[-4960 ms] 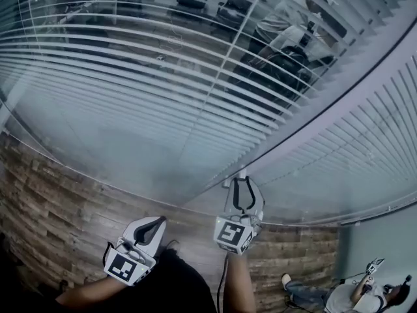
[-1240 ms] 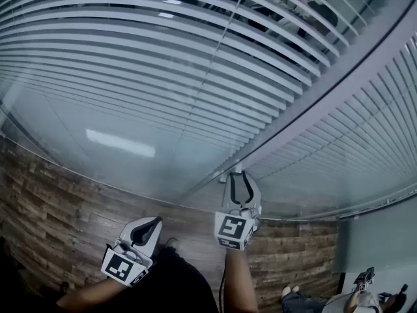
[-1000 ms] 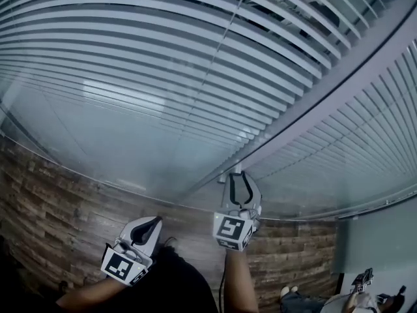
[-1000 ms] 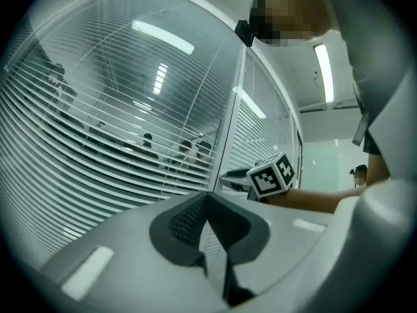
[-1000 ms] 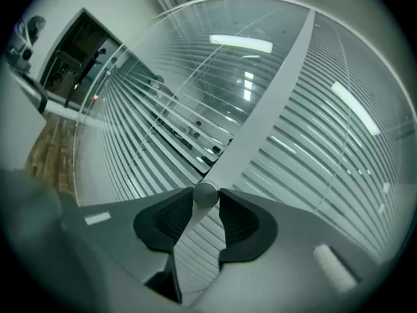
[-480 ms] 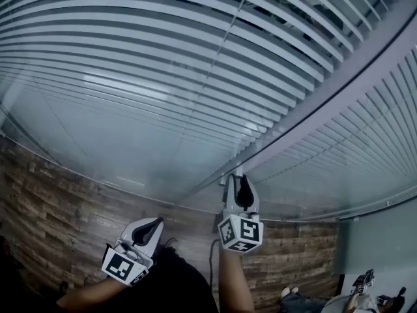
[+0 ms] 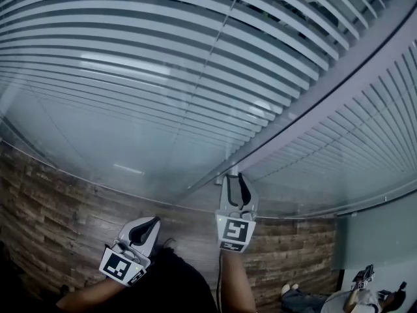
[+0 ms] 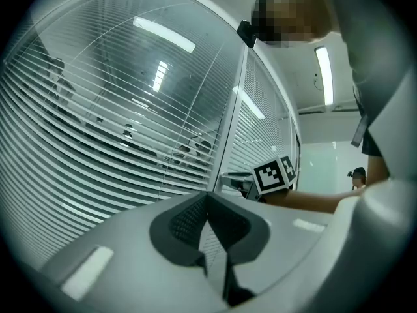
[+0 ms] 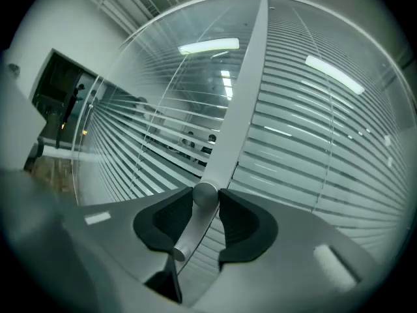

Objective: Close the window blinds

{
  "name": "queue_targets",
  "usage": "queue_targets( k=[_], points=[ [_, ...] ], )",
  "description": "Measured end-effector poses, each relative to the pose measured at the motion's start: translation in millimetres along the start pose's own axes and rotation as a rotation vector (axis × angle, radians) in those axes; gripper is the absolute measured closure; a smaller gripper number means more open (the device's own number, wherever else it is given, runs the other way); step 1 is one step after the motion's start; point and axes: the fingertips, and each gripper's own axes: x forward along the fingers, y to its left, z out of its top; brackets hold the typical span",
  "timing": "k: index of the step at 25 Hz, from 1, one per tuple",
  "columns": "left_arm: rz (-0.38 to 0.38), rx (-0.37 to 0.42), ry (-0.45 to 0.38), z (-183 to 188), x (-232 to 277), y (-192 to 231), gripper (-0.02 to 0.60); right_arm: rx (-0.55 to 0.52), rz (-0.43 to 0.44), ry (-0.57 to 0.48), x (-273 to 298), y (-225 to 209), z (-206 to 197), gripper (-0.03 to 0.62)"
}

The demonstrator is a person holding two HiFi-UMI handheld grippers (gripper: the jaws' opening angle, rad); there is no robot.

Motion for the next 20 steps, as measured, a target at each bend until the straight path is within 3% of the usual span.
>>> queue_targets(
  k=[6, 10, 13, 16, 20],
  points=[
    [-0.008, 0.0, -0.003, -5, -1, 0, 0.583, -0.234, -0.028, 0.012, 1, 10, -1, 0.464],
    [-0.015, -0.003, -0.005, -6, 0, 0, 0.583, -0.309, -0.016, 0.048, 1, 11, -5, 0.461],
    [-0.017, -0.006, -0.001, -4, 5, -4, 0.583, -0.306, -0.004, 0.046, 3, 6, -4, 0.459],
    [-0.022, -0.006, 0.003, -3, 9, -7, 0.583, -0.149, 0.023, 0.026, 0, 1, 0, 0.454],
    [-0.018, 0.006, 0.006, -4, 8, -5, 0.583, 0.299, 0.047, -0.028, -1, -7, -3, 0.422]
  ],
)
